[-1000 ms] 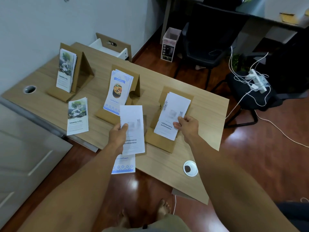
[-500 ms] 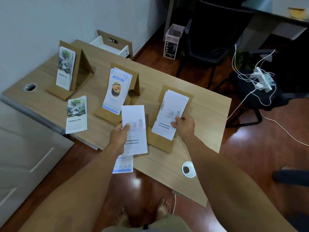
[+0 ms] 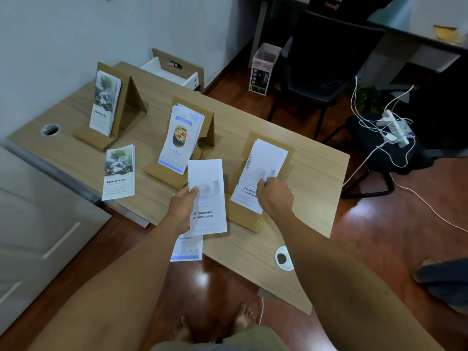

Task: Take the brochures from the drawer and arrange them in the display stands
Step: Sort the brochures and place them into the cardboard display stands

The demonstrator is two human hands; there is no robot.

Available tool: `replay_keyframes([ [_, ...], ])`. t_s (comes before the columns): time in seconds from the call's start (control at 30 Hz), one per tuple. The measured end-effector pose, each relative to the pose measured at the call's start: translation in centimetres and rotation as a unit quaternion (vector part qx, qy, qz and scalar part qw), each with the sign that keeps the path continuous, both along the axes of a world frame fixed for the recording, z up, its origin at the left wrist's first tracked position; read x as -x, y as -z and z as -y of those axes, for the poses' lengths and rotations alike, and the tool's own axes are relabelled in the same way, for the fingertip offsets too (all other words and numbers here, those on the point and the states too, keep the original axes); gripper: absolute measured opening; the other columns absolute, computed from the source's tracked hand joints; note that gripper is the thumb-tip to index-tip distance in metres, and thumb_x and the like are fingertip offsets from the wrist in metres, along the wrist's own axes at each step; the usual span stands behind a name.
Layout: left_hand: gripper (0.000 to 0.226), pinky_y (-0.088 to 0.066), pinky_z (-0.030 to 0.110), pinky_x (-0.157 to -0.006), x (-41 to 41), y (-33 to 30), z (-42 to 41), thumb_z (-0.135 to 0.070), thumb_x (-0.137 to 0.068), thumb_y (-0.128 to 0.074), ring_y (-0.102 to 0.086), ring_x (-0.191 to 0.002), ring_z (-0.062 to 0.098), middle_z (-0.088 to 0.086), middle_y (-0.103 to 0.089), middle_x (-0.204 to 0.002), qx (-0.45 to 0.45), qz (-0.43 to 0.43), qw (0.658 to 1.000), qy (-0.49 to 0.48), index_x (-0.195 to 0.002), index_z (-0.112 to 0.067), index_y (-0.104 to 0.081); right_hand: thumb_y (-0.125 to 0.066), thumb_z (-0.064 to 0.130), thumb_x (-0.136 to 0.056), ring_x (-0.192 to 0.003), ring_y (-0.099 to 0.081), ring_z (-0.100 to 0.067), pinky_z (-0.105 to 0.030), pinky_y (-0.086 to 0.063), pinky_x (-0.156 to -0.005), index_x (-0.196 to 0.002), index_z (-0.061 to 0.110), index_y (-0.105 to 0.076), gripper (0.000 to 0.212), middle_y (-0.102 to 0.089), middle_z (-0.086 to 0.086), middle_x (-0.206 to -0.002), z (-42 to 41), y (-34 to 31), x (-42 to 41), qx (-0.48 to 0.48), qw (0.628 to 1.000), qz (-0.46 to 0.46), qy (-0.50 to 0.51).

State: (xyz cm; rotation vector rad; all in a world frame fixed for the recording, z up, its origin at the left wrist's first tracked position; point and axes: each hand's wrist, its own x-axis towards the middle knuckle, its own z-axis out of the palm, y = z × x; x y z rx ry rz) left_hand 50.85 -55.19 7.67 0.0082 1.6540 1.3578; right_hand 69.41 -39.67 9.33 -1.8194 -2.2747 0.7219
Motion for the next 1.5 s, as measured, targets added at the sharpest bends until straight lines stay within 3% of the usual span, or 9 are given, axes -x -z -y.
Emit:
replay_keyframes([
  [0.13, 0.027, -0.06, 0.047, -0.079, 0.2, -0.4, 0.9, -0.027, -0.103, -0.057, -0.073, -0.105, 0.036, 0.011, -0.076, -0.116, -0.019, 0.023, 1.0, 0.002, -0.126, -0.018, -0.068, -0.058, 0.037, -0.094, -0.07, -0.058, -0.019, -0.032, -0.045, -0.061, -0.075, 0.016, -0.056, 0.028, -0.06, 0.0, -0.073, 2.4, -0.3, 2.8, 0.229, 0.94, -0.252, -0.01],
  [0.27, 0.027, -0.06, 0.047, -0.08, 0.9, -0.6, 2.2, -0.028, -0.103, -0.057, -0.073, -0.104, 0.035, 0.012, -0.076, -0.117, -0.025, 0.023, 0.999, 0.012, -0.125, -0.015, -0.068, -0.069, 0.023, -0.092, -0.075, -0.061, -0.019, -0.029, -0.046, -0.06, -0.081, 0.014, -0.066, 0.014, -0.069, -0.006, -0.086, 5.5, -0.2, 5.0, 0.362, 0.881, -0.306, -0.017],
  [0.37, 0.027, -0.057, 0.048, -0.085, 1.5, -0.6, 3.4, -0.031, -0.102, -0.058, -0.074, -0.094, 0.032, 0.01, -0.078, -0.107, -0.005, 0.018, 1.0, 0.01, -0.119, -0.013, -0.07, -0.067, 0.01, -0.093, -0.075, -0.065, -0.03, -0.034, -0.052, -0.058, -0.078, 0.012, -0.062, 0.016, -0.072, -0.015, -0.092, 7.1, 1.1, 6.2, 0.38, 0.862, -0.336, 0.018],
  [0.6, 0.023, -0.04, 0.028, -0.053, 3.2, 0.9, 7.4, -0.011, -0.095, -0.051, -0.06, -0.049, 0.009, -0.001, -0.068, -0.059, 0.09, -0.076, 0.99, -0.076, -0.074, -0.009, -0.06, -0.062, 0.005, -0.095, -0.089, -0.071, -0.028, -0.041, -0.061, -0.074, -0.074, 0.015, -0.052, 0.026, -0.07, -0.019, -0.104, 9.4, 3.2, 6.9, 0.352, 0.878, -0.32, 0.049],
  [0.77, 0.013, -0.044, 0.023, -0.057, 3.6, 3.6, 10.1, -0.003, -0.086, -0.061, -0.059, -0.075, 0.021, 0.004, -0.071, -0.08, 0.118, -0.071, 0.99, -0.026, -0.089, 0.0, -0.072, -0.059, 0.004, -0.098, -0.086, -0.069, -0.027, -0.034, -0.059, -0.065, -0.091, 0.008, -0.06, 0.008, -0.071, -0.015, -0.099, 11.0, 4.1, 7.1, 0.364, 0.875, -0.313, 0.065],
  [0.93, 0.013, -0.056, 0.047, -0.081, 3.7, 6.7, 10.9, -0.018, -0.08, -0.067, -0.069, -0.082, 0.031, 0.013, -0.075, -0.08, 0.107, 0.02, 0.994, -0.011, -0.078, -0.007, -0.073, -0.059, 0.003, -0.098, -0.073, -0.066, -0.022, -0.029, -0.055, -0.053, -0.079, 0.012, -0.056, 0.021, -0.068, -0.01, -0.087, 12.2, 5.0, 7.2, 0.373, 0.879, -0.289, 0.064],
  [1.23, 0.079, -0.057, 0.059, -0.091, 5.2, 13.7, 12.5, -0.093, -0.053, -0.066, -0.078, -0.093, 0.029, -0.002, -0.081, -0.095, 0.142, 0.022, 0.989, 0.02, -0.097, -0.028, -0.078, -0.054, -0.002, -0.098, -0.042, -0.056, -0.006, -0.018, -0.041, -0.034, -0.092, 0.002, -0.057, 0.008, -0.061, -0.018, -0.081, 13.8, 6.2, 8.2, 0.363, 0.893, -0.263, 0.049],
  [1.4, 0.017, -0.056, 0.028, -0.065, 2.0, 5.7, 12.2, -0.022, -0.087, -0.078, -0.072, -0.076, 0.014, 0.004, -0.077, -0.096, 0.098, -0.026, 0.994, 0.029, -0.101, -0.015, -0.07, -0.058, 0.002, -0.096, -0.062, -0.059, -0.02, -0.026, -0.052, -0.046, -0.078, 0.009, -0.06, 0.019, -0.065, -0.016, -0.084, 13.9, 6.7, 8.5, 0.35, 0.905, -0.239, 0.031],
  [1.5, 0.023, -0.055, 0.021, -0.055, 1.7, 5.5, 12.1, -0.007, -0.091, -0.071, -0.07, -0.073, 0.015, 0.012, -0.075, -0.102, 0.077, -0.042, 0.996, 0.024, -0.115, -0.006, -0.07, -0.063, 0.009, -0.092, -0.06, -0.05, -0.021, -0.025, -0.041, -0.051, -0.074, 0.009, -0.059, 0.018, -0.059, -0.011, -0.074, 13.8, 7.3, 8.4, 0.316, 0.924, -0.213, -0.003],
])
